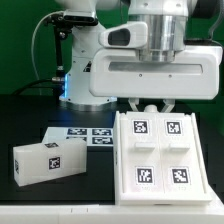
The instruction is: Assemble cabinet
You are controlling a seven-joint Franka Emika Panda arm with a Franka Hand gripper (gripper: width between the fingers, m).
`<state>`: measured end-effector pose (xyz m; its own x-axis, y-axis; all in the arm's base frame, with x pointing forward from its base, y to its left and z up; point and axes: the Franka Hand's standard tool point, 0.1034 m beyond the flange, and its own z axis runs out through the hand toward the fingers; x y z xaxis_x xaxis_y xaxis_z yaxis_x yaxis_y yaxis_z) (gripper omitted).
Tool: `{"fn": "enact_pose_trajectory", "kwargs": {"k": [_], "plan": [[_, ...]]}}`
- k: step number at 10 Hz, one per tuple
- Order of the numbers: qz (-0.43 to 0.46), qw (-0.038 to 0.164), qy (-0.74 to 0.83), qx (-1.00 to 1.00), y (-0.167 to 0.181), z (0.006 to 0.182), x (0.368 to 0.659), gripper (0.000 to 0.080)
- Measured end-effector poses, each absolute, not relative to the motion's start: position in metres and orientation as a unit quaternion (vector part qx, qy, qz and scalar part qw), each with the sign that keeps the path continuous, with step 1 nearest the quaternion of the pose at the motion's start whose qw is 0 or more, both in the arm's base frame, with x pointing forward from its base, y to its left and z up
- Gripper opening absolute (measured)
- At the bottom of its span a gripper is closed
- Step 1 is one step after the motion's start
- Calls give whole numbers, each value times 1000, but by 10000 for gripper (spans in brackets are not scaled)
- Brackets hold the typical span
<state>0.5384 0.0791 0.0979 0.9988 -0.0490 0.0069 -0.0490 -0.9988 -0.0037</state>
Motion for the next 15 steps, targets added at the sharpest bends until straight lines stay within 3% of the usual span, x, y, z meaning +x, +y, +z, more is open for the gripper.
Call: {"fn": "enact_pose_trajectory", "kwargs": {"k": [4,7,10,15], "plan": [[-3,2,26,-1000,77,99,538,214],[-13,-1,-21,-1000,73,116,545,211],[1,-2,-19,-1000,74,115,550,210],[10,10,-2,-1000,82,123,533,204]]}}
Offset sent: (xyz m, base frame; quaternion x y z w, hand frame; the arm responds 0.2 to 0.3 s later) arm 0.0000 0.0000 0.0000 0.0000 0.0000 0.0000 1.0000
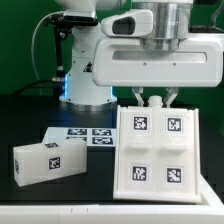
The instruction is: Assemble cabinet
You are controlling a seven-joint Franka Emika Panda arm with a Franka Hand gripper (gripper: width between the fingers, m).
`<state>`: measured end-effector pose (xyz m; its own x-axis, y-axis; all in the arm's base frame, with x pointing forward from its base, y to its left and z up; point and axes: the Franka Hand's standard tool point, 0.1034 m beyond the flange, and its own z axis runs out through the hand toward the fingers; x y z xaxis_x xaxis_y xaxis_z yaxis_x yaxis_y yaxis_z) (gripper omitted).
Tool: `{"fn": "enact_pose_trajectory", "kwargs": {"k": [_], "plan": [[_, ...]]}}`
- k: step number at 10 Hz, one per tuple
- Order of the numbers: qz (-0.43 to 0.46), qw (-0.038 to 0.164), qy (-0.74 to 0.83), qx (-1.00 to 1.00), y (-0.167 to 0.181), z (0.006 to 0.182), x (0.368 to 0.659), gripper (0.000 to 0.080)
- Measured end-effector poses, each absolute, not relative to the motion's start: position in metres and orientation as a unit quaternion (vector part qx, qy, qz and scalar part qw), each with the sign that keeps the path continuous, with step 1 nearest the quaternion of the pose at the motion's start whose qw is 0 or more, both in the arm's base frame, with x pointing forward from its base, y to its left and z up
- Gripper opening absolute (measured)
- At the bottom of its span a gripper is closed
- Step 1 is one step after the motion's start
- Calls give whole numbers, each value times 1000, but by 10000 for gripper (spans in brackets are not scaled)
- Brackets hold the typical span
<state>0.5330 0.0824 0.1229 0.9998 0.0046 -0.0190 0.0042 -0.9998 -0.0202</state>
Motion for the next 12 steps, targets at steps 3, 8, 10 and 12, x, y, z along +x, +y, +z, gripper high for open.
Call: {"fn": "enact_pose_trajectory", "kwargs": {"k": [3,8,10,12], "plan": [[4,16,-2,-1000,79,129,532,189],[-21,2,-5,-1000,62,136,581,151],[-18,-3,9,-1000,64,134,592,141],[-21,-3,21,-1000,65,134,594,130]]}}
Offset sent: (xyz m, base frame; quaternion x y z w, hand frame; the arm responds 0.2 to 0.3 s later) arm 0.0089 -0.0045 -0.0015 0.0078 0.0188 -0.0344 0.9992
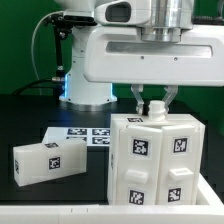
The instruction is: Assemble cabinet
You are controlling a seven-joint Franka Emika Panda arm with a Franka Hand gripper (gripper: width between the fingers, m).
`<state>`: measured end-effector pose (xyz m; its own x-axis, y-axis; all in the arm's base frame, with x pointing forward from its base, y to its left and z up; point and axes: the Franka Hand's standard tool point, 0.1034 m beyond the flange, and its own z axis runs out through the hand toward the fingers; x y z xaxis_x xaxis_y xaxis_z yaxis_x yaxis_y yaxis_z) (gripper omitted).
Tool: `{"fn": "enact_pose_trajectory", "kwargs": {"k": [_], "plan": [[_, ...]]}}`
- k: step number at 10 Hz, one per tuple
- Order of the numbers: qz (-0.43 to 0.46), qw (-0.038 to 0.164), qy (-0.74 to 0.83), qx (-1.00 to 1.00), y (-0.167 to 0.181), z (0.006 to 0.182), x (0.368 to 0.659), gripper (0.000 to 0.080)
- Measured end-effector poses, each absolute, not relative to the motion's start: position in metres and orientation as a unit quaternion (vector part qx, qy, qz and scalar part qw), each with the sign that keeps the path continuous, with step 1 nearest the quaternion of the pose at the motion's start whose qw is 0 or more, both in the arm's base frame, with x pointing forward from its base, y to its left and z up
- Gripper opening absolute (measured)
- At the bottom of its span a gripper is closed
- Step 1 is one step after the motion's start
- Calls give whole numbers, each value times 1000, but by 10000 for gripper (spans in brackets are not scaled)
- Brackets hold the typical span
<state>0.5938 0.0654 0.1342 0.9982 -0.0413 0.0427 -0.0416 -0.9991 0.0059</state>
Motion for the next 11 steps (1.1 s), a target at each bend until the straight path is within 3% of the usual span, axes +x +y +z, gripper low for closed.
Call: {"fn": "enact_pose_trajectory", "kwargs": {"k": [2,5,6,7,8,9,10,11], "plan": [[22,-2,-35,999,67,137,584,123],[23,-23,-53,998,57,159,565,101],[22,-22,-54,998,57,157,565,149],[21,-22,-54,998,57,157,565,291],[21,-22,-54,998,57,156,564,291],[21,-22,-54,998,57,156,564,475],[21,-22,-54,998,57,156,564,475],[20,-22,-54,998,57,156,564,657]]}}
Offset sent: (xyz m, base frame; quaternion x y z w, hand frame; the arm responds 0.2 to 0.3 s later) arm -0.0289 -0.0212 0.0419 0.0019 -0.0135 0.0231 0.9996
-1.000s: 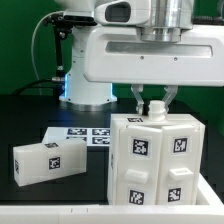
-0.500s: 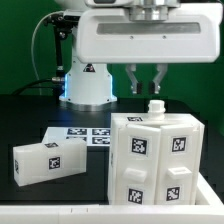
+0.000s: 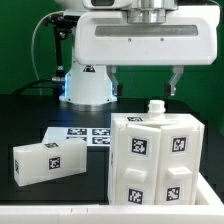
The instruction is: Assemble cabinet
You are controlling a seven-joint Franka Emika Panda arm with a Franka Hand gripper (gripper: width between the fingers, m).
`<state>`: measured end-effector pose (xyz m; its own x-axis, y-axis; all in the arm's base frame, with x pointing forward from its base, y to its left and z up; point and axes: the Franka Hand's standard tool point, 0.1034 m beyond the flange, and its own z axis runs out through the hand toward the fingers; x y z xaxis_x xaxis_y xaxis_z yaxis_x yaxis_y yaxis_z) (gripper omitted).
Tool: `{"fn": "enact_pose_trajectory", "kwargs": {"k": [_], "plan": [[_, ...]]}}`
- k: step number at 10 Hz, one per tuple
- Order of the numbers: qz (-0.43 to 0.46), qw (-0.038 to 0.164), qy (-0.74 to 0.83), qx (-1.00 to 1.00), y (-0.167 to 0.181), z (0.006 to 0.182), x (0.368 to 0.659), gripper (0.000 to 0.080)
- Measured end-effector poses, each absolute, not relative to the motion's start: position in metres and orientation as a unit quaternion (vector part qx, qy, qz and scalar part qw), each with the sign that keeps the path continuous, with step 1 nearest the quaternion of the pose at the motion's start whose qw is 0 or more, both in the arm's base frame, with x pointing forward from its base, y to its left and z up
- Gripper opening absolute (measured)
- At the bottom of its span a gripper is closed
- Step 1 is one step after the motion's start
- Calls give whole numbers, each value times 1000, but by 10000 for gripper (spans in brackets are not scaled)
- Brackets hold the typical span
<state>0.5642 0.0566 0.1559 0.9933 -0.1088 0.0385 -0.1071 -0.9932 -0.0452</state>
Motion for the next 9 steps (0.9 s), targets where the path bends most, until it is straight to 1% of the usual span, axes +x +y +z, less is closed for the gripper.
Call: {"fn": "enact_pose_trajectory", "kwargs": {"k": [1,2,3,4,5,6,9], "plan": [[-20,22,56,-998,55,156,564,753],[-19,34,75,-996,40,155,562,753],[-17,47,97,-994,9,156,560,790],[-7,61,124,-990,-21,154,556,797],[9,66,144,-987,-42,155,558,797],[7,64,145,-987,-44,154,562,797],[8,64,144,-987,-44,153,562,796]]}}
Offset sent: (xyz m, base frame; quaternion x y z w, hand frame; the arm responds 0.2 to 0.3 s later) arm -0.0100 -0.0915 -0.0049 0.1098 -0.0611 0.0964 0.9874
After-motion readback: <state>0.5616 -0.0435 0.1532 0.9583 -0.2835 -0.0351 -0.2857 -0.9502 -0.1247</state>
